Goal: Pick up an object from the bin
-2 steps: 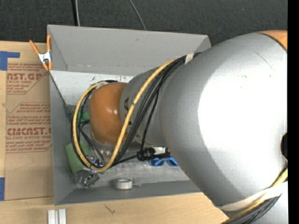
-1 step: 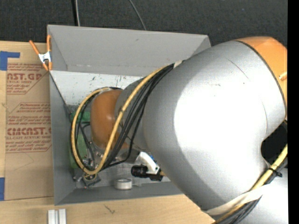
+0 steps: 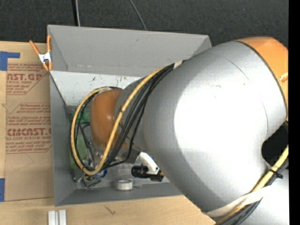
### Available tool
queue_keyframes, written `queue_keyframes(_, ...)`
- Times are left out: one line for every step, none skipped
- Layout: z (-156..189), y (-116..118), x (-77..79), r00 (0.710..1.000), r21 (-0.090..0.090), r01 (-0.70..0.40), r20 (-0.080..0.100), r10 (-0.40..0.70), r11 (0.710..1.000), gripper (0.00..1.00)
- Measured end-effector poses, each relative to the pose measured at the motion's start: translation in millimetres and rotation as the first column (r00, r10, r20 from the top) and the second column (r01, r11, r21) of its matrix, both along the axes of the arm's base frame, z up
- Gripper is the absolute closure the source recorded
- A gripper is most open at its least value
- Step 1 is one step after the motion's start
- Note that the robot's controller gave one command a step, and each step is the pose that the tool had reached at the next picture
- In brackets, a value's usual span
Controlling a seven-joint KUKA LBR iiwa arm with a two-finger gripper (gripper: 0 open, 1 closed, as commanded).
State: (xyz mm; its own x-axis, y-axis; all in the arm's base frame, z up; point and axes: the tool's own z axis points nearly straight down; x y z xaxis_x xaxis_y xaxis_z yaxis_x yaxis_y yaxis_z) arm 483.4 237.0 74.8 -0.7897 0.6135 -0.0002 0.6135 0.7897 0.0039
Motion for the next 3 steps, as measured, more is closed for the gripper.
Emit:
queue_keyframes(1.9, -6.3, 5.0, 1.000, -0.008, 0.007, 0.013, -0.007, 1.000, 1.00)
queue_keyframes(29.6, -5.8, 4.9, 1.000, -0.002, 0.006, -0.002, -0.006, 1.000, 1.00)
queue_keyframes(90.2, -4.8, 5.7, 1.000, -0.001, 0.004, 0.001, -0.004, 1.000, 1.00)
